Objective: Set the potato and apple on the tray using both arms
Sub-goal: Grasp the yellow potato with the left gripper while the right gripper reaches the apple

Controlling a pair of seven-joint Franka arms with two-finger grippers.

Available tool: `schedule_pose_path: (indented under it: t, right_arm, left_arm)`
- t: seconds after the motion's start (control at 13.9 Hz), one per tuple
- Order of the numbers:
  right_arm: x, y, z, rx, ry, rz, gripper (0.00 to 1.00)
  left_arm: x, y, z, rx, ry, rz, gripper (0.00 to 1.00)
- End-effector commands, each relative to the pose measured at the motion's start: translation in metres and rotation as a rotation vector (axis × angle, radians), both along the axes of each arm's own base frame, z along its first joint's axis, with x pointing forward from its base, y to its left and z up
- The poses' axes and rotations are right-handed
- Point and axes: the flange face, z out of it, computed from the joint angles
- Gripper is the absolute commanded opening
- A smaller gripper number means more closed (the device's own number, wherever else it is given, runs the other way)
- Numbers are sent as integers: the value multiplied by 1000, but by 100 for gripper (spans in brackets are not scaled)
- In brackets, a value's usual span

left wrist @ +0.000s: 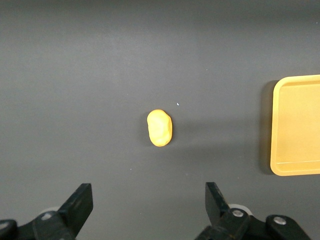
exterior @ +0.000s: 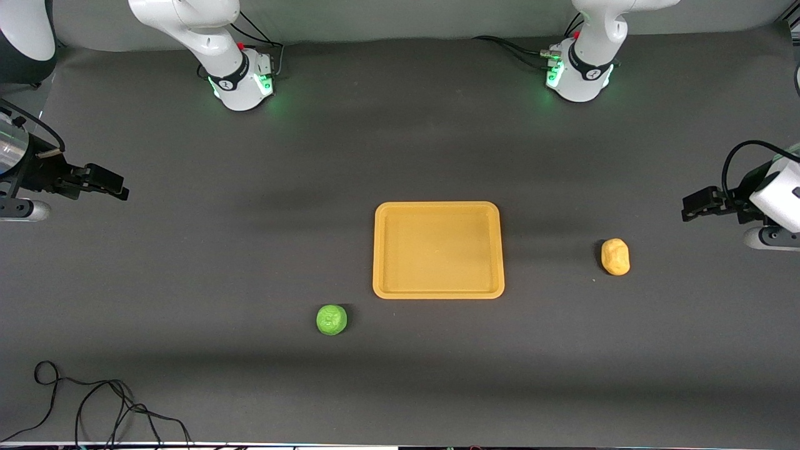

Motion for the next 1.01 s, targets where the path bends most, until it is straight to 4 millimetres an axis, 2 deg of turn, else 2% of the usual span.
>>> schedule_pose_path:
  t: [0.0, 0.29, 0.36, 0.43, 0.5, 0.65, 0.72, 0.79, 0.86, 0.94]
  right_arm:
    - [-1, 0, 8, 12, 0, 12, 100]
    - [2, 0, 6, 19, 4, -5, 100]
    - [4, 0, 8, 17, -3, -4, 100]
    - [6, 0, 11, 18, -10, 7, 100]
    - [6, 1, 11, 18, -10, 10, 100]
    - [6, 0, 9, 18, -7, 10, 100]
    - [6, 1, 8, 18, -8, 12, 100]
    - [7, 1, 7, 18, -13, 11, 100]
    - [10, 8, 4, 19, -16, 22, 100]
    - [17, 30, -4, 19, -17, 46, 100]
  left_arm:
    - [2, -1, -3, 9, -7, 2, 100]
    - [-2, -5, -4, 9, 13, 0, 100]
    - [-3, -5, -13, 9, 17, 0, 100]
    - [-9, -4, -29, 10, 23, -1, 100]
    - [-22, -4, -52, 9, 10, -2, 100]
    - [-51, -10, -119, 9, -21, -19, 100]
    - [-57, -12, -143, 8, -12, -32, 100]
    - [-59, -14, -158, 7, 3, -46, 100]
    - [-58, -15, -171, 4, 16, -67, 100]
    - [-59, -20, -186, 1, 43, -96, 100]
